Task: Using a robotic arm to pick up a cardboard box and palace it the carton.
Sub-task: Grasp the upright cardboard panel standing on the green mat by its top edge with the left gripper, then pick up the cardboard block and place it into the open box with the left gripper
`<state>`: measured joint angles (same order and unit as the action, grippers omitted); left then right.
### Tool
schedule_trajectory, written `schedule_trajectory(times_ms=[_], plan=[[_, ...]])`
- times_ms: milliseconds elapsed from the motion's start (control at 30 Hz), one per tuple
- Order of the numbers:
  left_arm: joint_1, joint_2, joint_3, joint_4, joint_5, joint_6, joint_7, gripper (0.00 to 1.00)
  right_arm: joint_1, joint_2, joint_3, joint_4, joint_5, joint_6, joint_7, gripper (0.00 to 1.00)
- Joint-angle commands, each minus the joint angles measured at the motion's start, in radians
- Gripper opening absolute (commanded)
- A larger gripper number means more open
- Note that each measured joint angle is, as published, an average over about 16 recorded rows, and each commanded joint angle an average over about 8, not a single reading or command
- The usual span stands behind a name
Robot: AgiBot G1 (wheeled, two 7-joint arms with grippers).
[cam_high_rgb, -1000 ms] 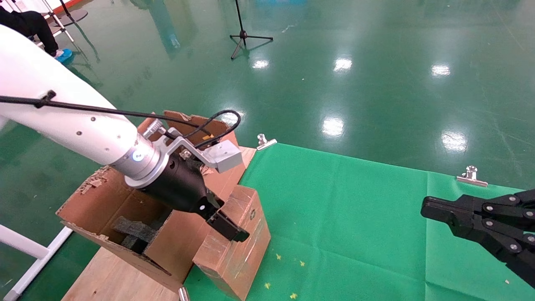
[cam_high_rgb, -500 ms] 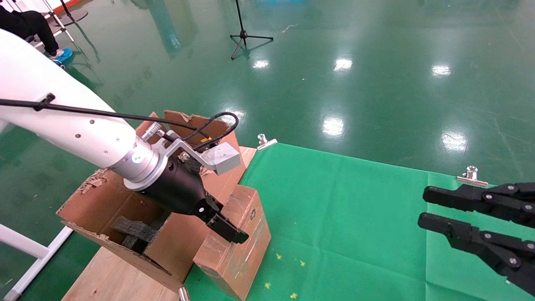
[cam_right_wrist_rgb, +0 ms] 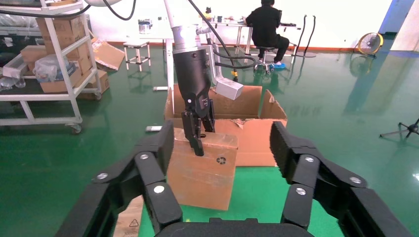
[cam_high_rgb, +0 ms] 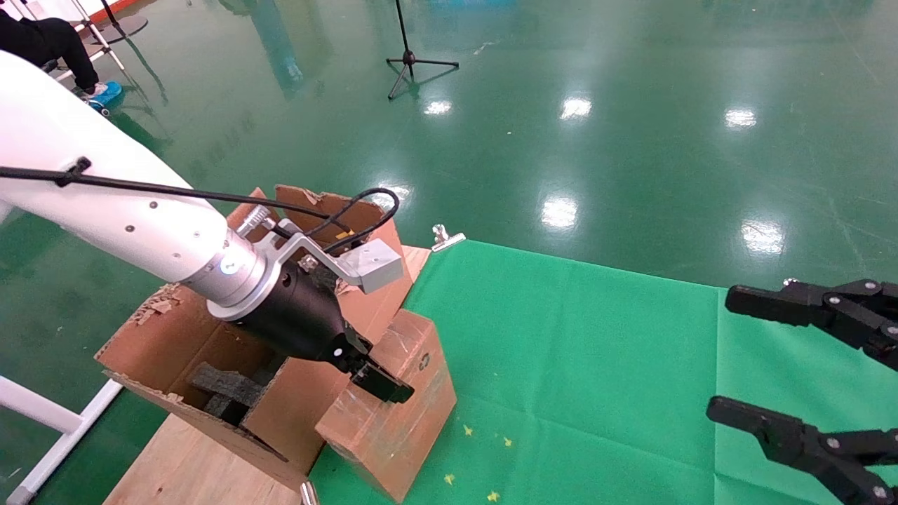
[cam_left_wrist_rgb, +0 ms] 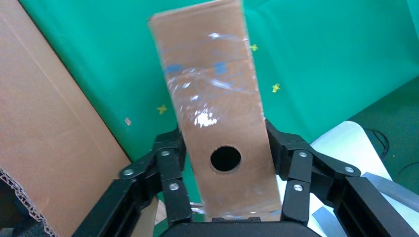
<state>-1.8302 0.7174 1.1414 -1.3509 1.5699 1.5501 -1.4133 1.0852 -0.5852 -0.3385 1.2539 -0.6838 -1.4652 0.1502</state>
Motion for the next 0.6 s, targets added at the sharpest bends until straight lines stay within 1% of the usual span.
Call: schedule_trajectory(times_ms=[33,167,333,500,600], plan=[[0.002,0.002,0.001,0.000,0.003,0.000,-0.005,0.00,0.000,0.000,0.000,0.000,0.000,0.000,0.000,1.00],[-0.011,-0.009,-0.010,0.024,-0.020,-0.008,0.039,0.00,0.000,0.000,0.000,0.000,0.000,0.000,0.000,1.00],[-0.060,-0.068,-0.068,0.079,-0.104,-0.018,0.164,0.00,0.000,0.000,0.000,0.000,0.000,0.000,0.000,1.00],[-0.154,-0.129,-0.148,0.195,-0.182,-0.009,0.316,0.00,0.000,0.000,0.000,0.000,0.000,0.000,0.000,1.00],[-0.238,-0.155,-0.185,0.277,-0.181,0.000,0.408,0.00,0.000,0.000,0.000,0.000,0.000,0.000,0.000,1.00]])
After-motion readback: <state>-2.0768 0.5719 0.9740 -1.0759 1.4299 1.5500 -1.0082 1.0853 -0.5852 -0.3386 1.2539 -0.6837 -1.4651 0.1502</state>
